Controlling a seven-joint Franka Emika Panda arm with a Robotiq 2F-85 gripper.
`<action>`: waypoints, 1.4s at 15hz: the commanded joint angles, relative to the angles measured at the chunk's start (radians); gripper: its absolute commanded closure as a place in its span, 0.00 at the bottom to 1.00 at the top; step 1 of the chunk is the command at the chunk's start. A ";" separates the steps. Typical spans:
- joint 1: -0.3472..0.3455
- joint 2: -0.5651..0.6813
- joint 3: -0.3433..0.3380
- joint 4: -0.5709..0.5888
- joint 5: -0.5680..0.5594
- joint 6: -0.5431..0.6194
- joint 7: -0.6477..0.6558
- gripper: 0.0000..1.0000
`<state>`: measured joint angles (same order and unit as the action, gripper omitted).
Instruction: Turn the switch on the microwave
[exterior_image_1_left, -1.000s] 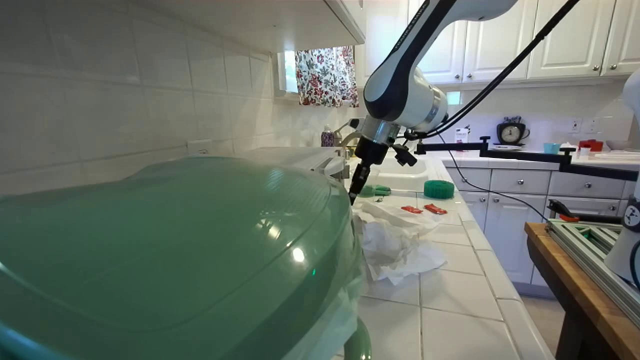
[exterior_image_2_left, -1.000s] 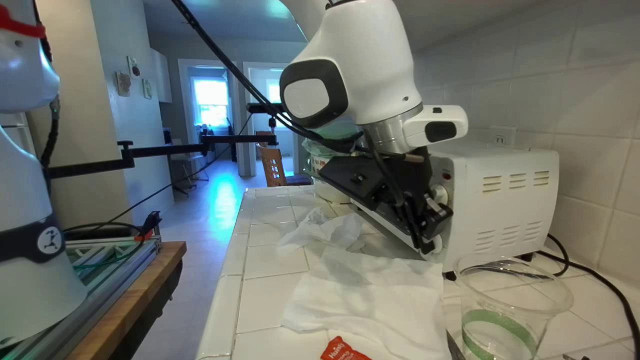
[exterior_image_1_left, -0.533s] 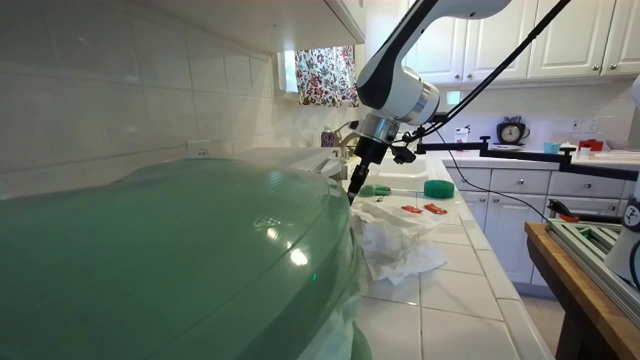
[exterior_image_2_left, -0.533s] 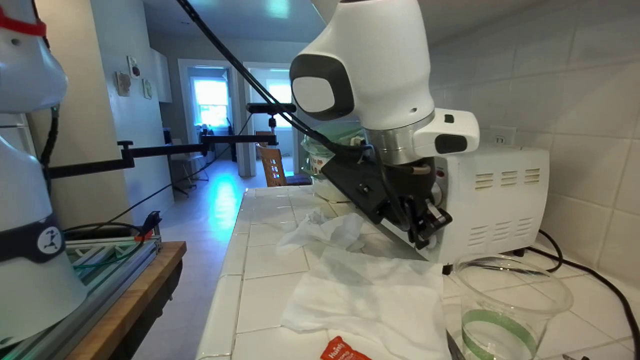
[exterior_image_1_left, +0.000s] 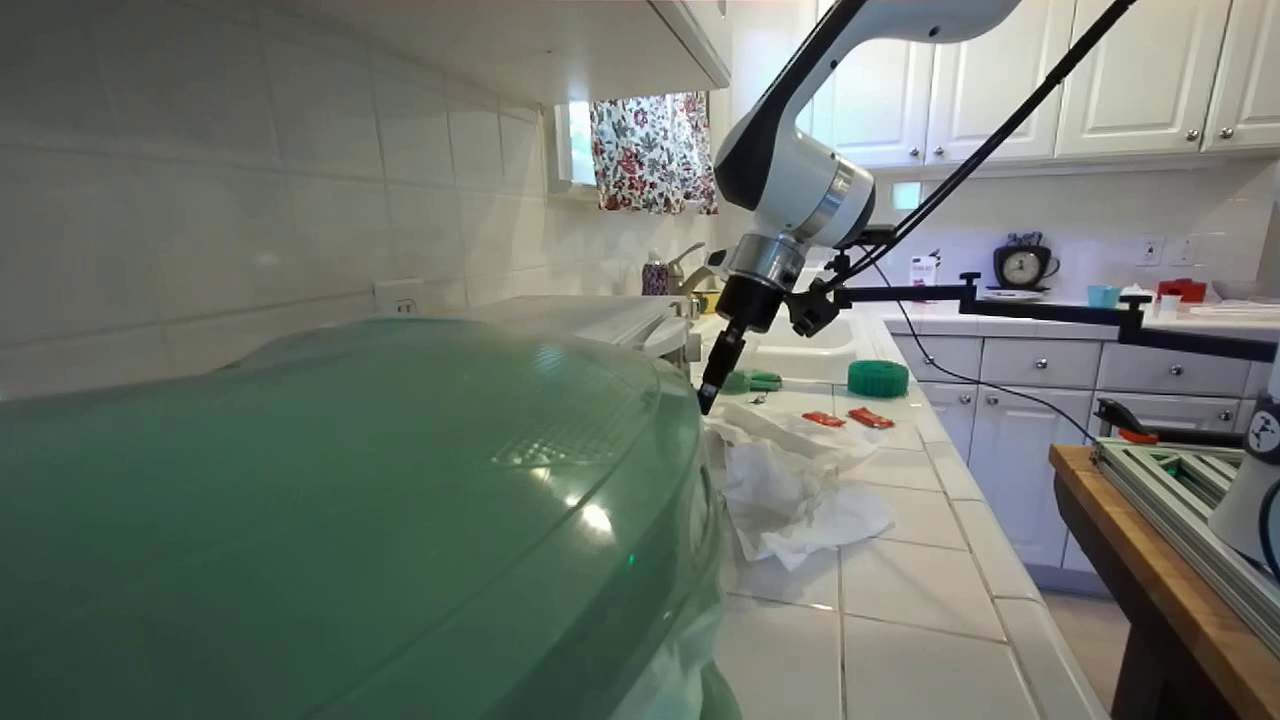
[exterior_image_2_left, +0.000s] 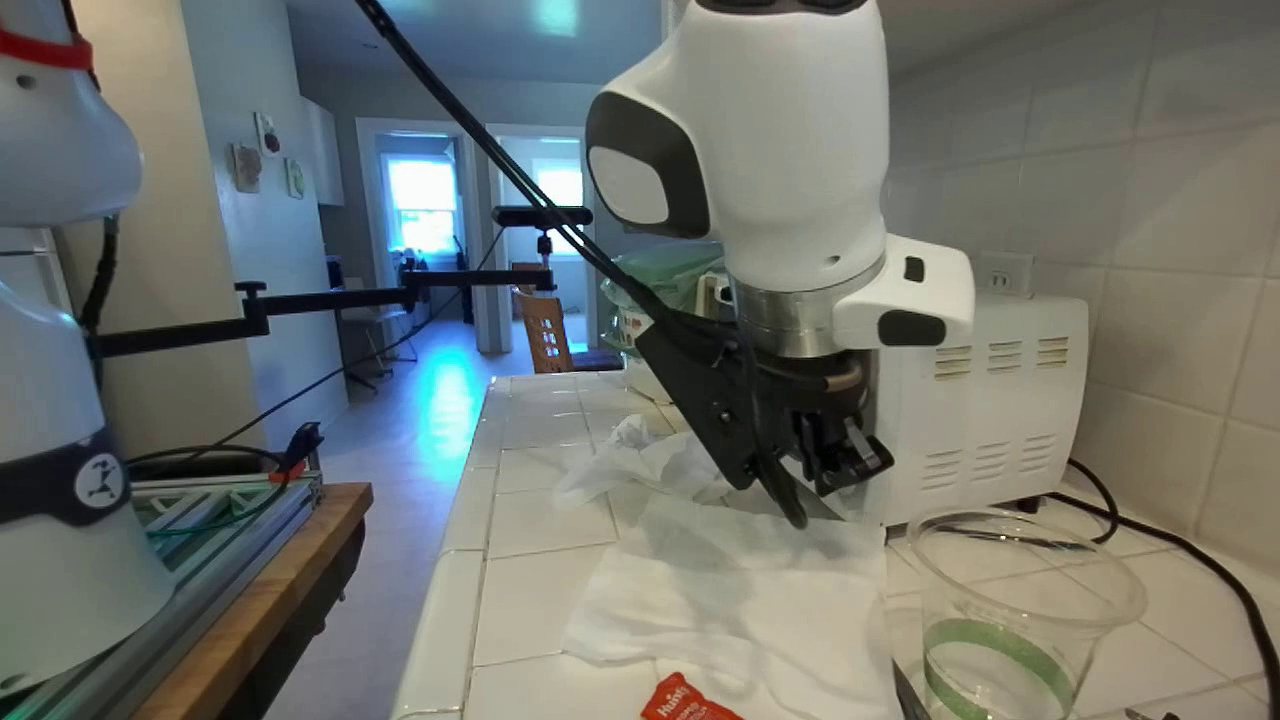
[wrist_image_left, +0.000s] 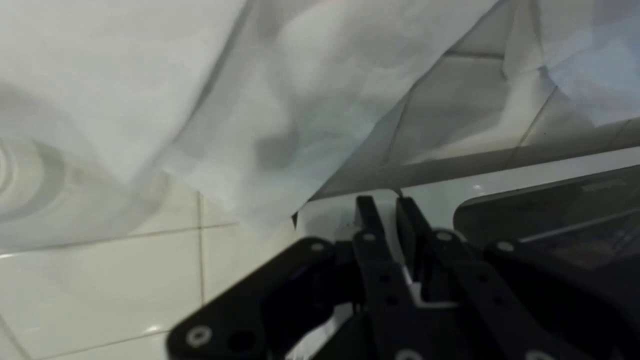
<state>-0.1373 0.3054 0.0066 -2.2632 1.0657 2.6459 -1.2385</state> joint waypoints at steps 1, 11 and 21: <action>-0.040 0.005 0.018 0.023 0.067 -0.105 -0.073 0.96; -0.063 0.033 -0.017 0.040 0.133 -0.262 -0.099 0.96; -0.080 0.084 -0.061 0.071 0.208 -0.416 -0.137 0.96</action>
<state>-0.2054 0.3620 -0.0509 -2.2180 1.2255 2.3114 -1.3221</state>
